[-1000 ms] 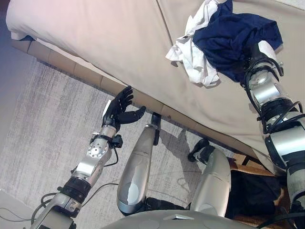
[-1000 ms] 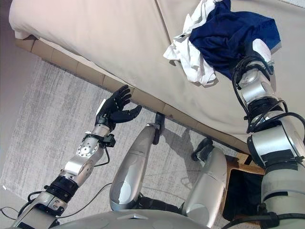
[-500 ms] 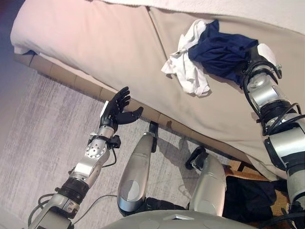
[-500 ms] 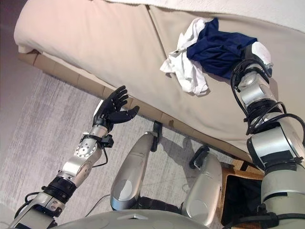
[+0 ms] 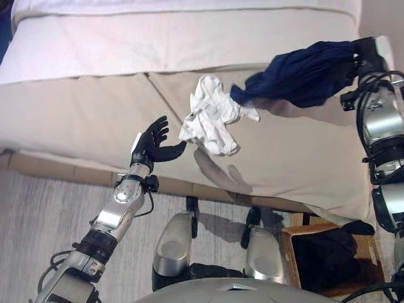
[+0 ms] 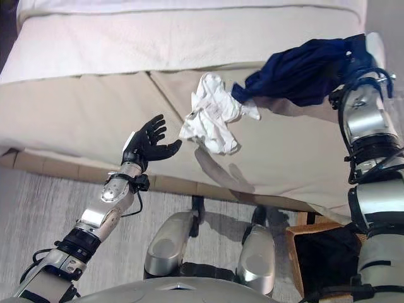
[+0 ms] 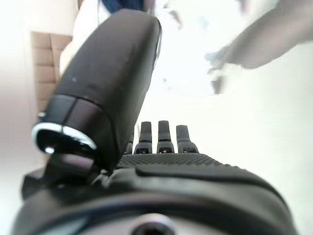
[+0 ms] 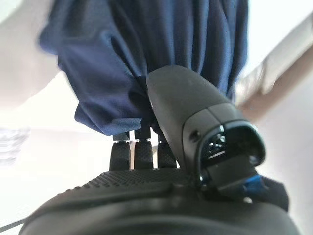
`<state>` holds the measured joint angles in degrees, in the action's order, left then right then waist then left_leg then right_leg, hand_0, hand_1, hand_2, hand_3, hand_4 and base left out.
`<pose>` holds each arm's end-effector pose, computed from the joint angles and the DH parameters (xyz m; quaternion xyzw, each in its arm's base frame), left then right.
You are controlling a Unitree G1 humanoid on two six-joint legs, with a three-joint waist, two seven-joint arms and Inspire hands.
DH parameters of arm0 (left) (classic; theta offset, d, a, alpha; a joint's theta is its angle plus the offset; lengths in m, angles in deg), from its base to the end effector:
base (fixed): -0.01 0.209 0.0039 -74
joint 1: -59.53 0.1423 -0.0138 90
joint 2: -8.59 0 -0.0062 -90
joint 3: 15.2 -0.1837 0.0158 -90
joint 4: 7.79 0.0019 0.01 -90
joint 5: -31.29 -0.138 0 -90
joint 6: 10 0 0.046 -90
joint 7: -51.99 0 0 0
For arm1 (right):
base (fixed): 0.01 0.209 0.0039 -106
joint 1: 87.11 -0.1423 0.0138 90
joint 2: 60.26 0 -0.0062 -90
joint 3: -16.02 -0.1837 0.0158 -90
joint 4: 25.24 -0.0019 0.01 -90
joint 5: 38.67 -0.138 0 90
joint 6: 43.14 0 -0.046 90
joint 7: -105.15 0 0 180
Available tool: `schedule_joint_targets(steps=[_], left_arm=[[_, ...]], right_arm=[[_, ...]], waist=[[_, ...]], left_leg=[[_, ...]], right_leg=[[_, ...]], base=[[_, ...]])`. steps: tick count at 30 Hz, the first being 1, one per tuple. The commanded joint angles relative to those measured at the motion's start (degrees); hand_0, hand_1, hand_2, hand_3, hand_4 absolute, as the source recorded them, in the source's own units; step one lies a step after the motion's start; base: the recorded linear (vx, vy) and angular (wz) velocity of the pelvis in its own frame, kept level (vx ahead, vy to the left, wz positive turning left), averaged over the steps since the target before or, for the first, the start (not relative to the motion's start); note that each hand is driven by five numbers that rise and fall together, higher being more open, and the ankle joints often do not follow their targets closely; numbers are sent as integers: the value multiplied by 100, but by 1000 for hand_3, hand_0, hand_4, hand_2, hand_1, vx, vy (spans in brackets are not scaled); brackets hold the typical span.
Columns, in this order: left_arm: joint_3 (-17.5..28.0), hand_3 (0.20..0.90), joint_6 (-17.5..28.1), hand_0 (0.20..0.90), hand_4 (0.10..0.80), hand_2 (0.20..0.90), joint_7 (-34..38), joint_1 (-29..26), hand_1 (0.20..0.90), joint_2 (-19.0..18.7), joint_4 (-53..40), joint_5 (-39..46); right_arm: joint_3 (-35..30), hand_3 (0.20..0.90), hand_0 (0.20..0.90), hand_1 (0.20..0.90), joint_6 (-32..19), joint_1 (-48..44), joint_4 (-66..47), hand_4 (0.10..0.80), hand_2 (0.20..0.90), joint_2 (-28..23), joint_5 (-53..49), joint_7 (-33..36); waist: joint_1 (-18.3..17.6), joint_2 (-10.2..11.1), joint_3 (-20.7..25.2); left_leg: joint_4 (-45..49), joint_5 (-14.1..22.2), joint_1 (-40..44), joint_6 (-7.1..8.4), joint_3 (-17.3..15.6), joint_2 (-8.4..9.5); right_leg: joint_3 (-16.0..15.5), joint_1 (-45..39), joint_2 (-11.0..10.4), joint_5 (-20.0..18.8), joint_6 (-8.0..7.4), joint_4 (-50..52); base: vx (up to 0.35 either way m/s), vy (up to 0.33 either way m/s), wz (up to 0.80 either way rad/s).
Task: Pick up the clothes from the bed and place them into the basket
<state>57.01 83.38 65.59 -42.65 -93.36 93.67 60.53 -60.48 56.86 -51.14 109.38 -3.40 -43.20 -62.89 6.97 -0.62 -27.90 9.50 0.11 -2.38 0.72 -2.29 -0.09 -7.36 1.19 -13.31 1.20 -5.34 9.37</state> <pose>0.2381 0.1906 0.0534 0.0180 0.0278 0.0021 0.9995 0.3226 -0.3079 0.2242 -0.3502 -0.0254 -0.2575 0.9002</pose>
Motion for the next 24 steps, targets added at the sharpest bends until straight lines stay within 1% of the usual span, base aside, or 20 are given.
schedule_joint_targets(steps=[1, 2, 3, 4, 5, 6, 8, 9, 10, 12, 16, 20, 22, 24], left_arm=[[174, 900, 348, 900, 800, 900, -165, 341, 900, 43, -157, -91], [192, 900, 387, 900, 800, 900, -203, 380, 900, 44, -102, -60], [226, 900, 461, 900, 800, 900, -220, 423, 900, 53, -80, -46], [268, 900, 498, 900, 800, 900, -161, 445, 900, 41, -144, -102], [303, 900, 509, 900, 800, 900, -107, 446, 900, 25, -193, -114], [412, 900, 455, 900, 800, 900, -41, 355, 900, -31, -276, -121], [432, 900, 435, 900, 800, 900, -61, 261, 900, -53, -256, -46], [429, 900, 462, 900, 800, 900, -59, 249, 900, -36, -223, 10], [421, 900, 482, 900, 800, 900, -44, 241, 900, -27, -200, 42], [346, 900, 511, 900, 800, 900, -50, 187, 900, 37, -102, 71], [209, 900, 537, 900, 800, 900, -72, 155, 900, 164, 79, 85], [208, 900, 638, 900, 800, 900, -141, 133, 900, 299, 281, 41], [217, 900, 625, 900, 800, 900, -142, 116, 900, 326, 300, 33], [240, 900, 576, 900, 800, 900, -157, 48, 900, 374, 370, 39]], right_arm=[[-17, 200, 300, 300, -622, 485, -400, 100, 300, -572, -364, 299], [-102, 200, 300, 300, -624, 560, -450, 100, 300, -547, -440, 322], [-207, 200, 300, 300, -555, 607, -545, 100, 300, -476, -520, 376], [-281, 200, 300, 300, -514, 611, -609, 100, 300, -383, -549, 407], [-318, 200, 300, 300, -532, 588, -626, 100, 300, -331, -632, 437], [-349, 200, 300, 300, -633, 461, -526, 100, 300, -297, -819, 482], [-434, 200, 300, 300, -741, 527, -500, 100, 300, -388, -1139, 605], [-518, 200, 300, 300, -812, 579, -501, 100, 300, -409, -1215, 634], [-558, 200, 300, 300, -848, 592, -499, 100, 300, -431, -1260, 628], [-637, 200, 300, 300, -890, 583, -502, 100, 300, -574, -1477, 561], [-901, 200, 300, 300, -1061, 766, -617, 100, 300, -704, -1975, 518], [-1256, 200, 300, 300, -1094, 1286, -952, 100, 300, -566, -1899, 661], [-1375, 200, 300, 300, -1047, 1482, -1080, 100, 300, -503, -1844, 702], [-1543, 200, 300, 300, -1028, 1787, -1203, 100, 300, -393, -1772, 770]], waist=[[-166, 167, 1571], [-172, 170, 1626], [-176, 160, 1690], [-139, 141, 1715], [-100, 123, 1725], [-30, 102, 1780], [-69, 176, 1874], [-91, 180, 1899], [-132, 192, 1917], [-238, 228, 1980], [-398, 284, 2105], [-644, 294, 2190], [-710, 283, 2205], [-854, 254, 2221]], left_leg=[[69, 723, 64, -177, 144, 274], [-114, 663, 169, -155, 90, 236], [-328, 583, 291, -128, -30, 172], [-507, 515, 389, -118, -178, 103], [-613, 474, 439, -118, -290, 51], [-705, 393, 432, -111, -471, -53], [-746, 340, 407, -49, -424, -91], [-808, 302, 451, -5, -498, -157], [-846, 303, 491, 11, -510, -191], [-966, 303, 620, 35, -562, -236], [-1132, 289, 778, 80, -656, -261], [-1120, 331, 901, 100, -797, -303], [-1121, 340, 940, 100, -836, -314], [-1151, 349, 1017, 99, -907, -333]], right_leg=[[-181, 12, 424, 15, 33, -178], [-236, -48, 402, -113, -37, -324], [-380, -69, 370, -245, -113, -403], [-582, -53, 332, -324, -139, -304], [-724, -33, 290, -344, -144, -165], [-951, -121, 310, -138, -105, -108], [-959, -223, 357, -234, -119, -521], [-1028, -267, 350, -258, -120, -583], [-984, -275, 374, -256, -121, -628], [-833, -335, 478, -248, -64, -786], [-706, -512, 635, -198, 10, -990], [-509, -591, 722, -178, 65, -1071], [-448, -609, 744, -182, 70, -1094], [-312, -625, 798, -181, 84, -1116]], base=[[128, -17, -6], [61, -28, -5], [-8, -26, -16], [-61, -15, -30], [-140, -24, -57], [-164, -87, -70], [-114, -118, -65], [-33, -65, -38], [-19, -51, -25], [9, -44, -23], [23, -41, -16], [18, -41, -22], [5, -20, -18], [0, -14, -27]])
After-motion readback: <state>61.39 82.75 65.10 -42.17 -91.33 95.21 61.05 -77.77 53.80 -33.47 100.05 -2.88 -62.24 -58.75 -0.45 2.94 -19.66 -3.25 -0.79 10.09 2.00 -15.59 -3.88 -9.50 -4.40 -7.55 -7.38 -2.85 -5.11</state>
